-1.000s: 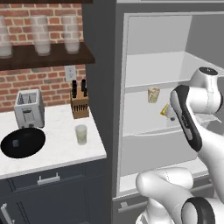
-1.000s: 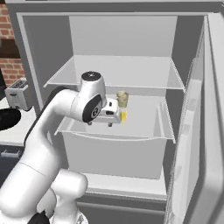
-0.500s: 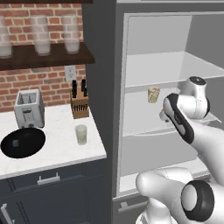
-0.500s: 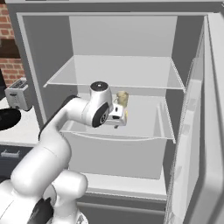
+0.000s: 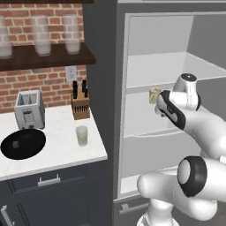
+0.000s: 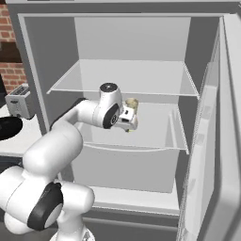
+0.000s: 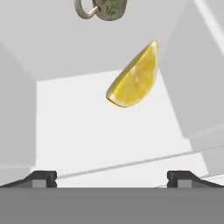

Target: Grab a lemon wedge from the fridge and one ice cube from the ice bowl, and put them in the glass of lemonade.

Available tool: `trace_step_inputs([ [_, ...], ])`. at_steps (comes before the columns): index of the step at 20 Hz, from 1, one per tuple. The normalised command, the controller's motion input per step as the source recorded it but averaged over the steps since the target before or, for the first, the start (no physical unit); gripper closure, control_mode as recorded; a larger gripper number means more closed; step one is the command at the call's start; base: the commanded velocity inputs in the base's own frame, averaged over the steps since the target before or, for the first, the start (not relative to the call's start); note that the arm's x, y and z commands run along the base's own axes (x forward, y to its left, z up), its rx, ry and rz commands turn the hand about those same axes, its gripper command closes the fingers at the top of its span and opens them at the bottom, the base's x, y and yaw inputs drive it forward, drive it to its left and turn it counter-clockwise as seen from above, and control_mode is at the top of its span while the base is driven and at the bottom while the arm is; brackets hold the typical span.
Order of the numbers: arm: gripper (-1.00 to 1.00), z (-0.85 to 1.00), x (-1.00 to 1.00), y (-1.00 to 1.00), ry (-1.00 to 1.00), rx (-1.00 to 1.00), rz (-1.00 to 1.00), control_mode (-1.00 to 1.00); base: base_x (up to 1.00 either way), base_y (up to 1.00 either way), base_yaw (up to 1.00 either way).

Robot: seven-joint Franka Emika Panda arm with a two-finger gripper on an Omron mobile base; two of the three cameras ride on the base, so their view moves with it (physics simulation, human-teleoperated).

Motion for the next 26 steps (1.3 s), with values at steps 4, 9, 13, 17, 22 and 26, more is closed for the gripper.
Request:
trace_step_inputs([
  [4, -1.00, -0.30, -0.10, -0.08, -0.13, 0.09, -0.06, -1.00, 0.00, 0.00, 0.00],
  [9, -1.00, -0.17, 0.00, -0.08, -0.14, 0.04, -0.08, -1.00, 0.00, 0.00, 0.00],
  [13, -1.00, -0.01, 0.20, -0.03, -0.11, 0.01, -0.11, -1.00, 0.00, 0.00, 0.00],
  [17, -1.00, 0.00, 0.47, 0.00, -0.02, 0.00, -0.12, -1.00, 0.00, 0.00, 0.00],
  [22, -1.00, 0.00, 0.37, -0.01, 0.00, 0.01, -0.12, -1.00, 0.00, 0.00, 0.00],
  [26, -1.00, 0.00, 0.13, -0.11, 0.00, 0.05, -0.09, -1.00, 0.00, 0.00, 0.00],
])
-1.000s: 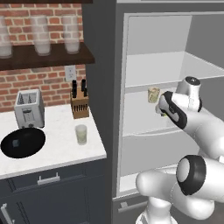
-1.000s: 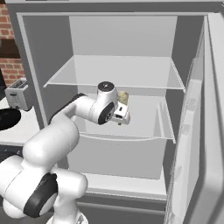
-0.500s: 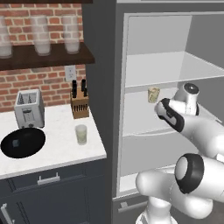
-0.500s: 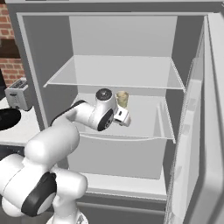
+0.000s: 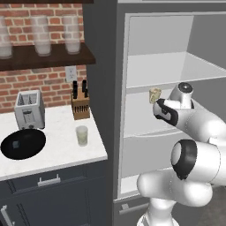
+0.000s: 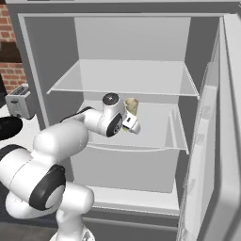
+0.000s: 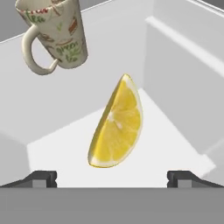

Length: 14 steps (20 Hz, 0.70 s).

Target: Grab a lemon wedge from the fridge and one ice cube from the ice bowl, and put them in the glass of lemonade.

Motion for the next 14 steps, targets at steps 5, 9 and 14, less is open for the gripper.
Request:
trace_step_inputs([
  [5, -1.00, -0.10, 0.02, -0.06, -0.05, 0.00, -0.02, -1.00, 0.00, 0.00, 0.00],
  [9, -1.00, -0.16, 0.33, -0.17, -0.02, 0.00, 0.00, -1.00, 0.00, 0.00, 0.00],
  [14, -1.00, -0.08, 0.37, -0.15, 0.00, 0.00, 0.00, -1.00, 0.00, 0.00, 0.00],
])
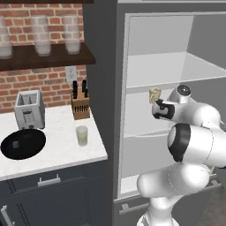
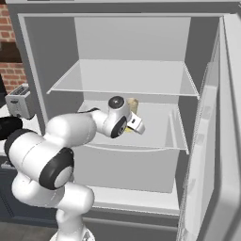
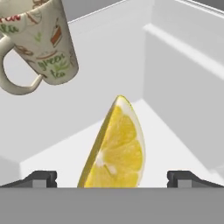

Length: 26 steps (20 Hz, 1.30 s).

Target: Grab a lemon wedge from the fridge and one ice cube from the ice bowl, and put them in the glass of lemonade.

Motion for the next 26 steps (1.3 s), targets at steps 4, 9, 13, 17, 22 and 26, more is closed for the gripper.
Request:
trace_step_inputs([
  [4, -1.00, -0.05, 0.29, -0.11, 0.00, 0.00, 0.00, -1.00, 0.00, 0.00, 0.00],
  [9, -1.00, -0.06, -0.04, 0.00, 0.00, 0.00, 0.00, -1.00, 0.00, 0.00, 0.00],
  [13, -1.00, -0.30, -0.10, 0.00, 0.00, 0.00, 0.00, -1.00, 0.00, 0.00, 0.00],
  [17, -1.00, -0.36, 0.00, 0.00, 0.00, 0.00, 0.00, -1.00, 0.00, 0.00, 0.00],
  [22, -1.00, -0.16, 0.03, 0.00, 0.00, 0.00, 0.00, -1.00, 0.00, 0.00, 0.00],
  [26, -1.00, -0.01, 0.00, 0.00, 0.00, 0.00, 0.00, -1.00, 0.00, 0.00, 0.00],
])
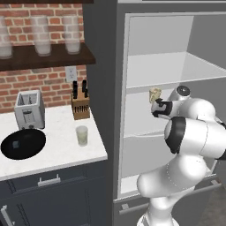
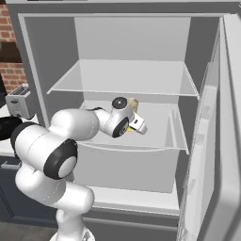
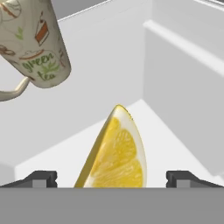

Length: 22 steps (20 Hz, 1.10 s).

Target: Grab a lemon wedge from the fridge and one ice cube from the ice bowl, and put them in the glass of lemonade.

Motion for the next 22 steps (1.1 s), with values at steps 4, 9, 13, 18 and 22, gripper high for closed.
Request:
trace_step_inputs([
  [4, 1.00, 0.00, 0.00, 0.00, 0.00, 0.00, 0.00, -1.00, 0.00, 0.00, 0.00],
  [9, 1.00, 0.00, 0.00, 0.00, 0.00, 0.00, 0.00, -1.00, 0.00, 0.00, 0.00],
  [13, 1.00, 0.00, 0.00, 0.00, 0.00, 0.00, 0.00, -1.00, 0.00, 0.00, 0.00],
  [18, 1.00, 0.01, -0.59, 0.00, -0.07, 0.01, 0.00, -1.00, 0.00, 0.00, 0.00],
  [22, 1.00, 0.24, -1.00, 0.00, -0.15, 0.01, 0.04, -1.00, 0.00, 0.00, 0.00],
])
